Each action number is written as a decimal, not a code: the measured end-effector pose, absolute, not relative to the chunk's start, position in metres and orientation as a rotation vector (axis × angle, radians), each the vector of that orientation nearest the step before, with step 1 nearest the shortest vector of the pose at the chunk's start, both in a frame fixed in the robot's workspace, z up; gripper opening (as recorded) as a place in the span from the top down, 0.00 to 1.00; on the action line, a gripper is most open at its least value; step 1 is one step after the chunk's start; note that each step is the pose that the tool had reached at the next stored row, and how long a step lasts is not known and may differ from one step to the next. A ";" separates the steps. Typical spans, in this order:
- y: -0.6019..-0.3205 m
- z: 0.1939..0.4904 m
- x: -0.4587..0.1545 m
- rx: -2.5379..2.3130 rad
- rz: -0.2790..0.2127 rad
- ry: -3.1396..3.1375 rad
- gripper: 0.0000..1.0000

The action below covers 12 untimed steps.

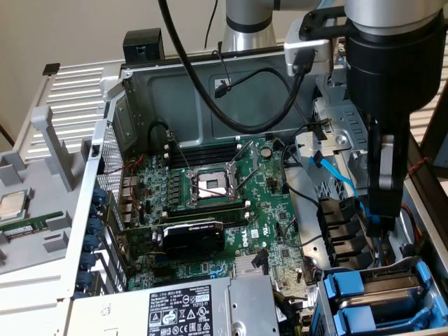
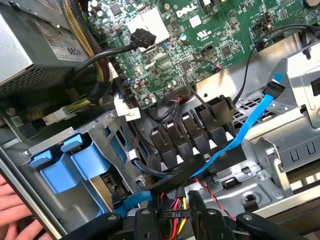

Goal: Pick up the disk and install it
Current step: 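Insert the first disk wire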

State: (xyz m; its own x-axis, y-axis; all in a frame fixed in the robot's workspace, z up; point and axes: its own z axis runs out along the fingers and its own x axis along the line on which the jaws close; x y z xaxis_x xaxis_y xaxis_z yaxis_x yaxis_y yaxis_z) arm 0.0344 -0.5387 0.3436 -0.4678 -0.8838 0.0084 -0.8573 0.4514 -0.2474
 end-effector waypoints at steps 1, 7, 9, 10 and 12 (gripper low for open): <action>-0.538 0.344 0.034 -1.551 -0.333 2.571 0.65; -0.536 0.344 0.030 -1.554 -0.351 2.575 0.65; -0.536 0.344 0.029 -1.554 -0.357 2.577 0.65; -0.536 0.344 0.028 -1.554 -0.361 2.579 0.65; -0.536 0.344 0.027 -1.554 -0.368 2.580 0.65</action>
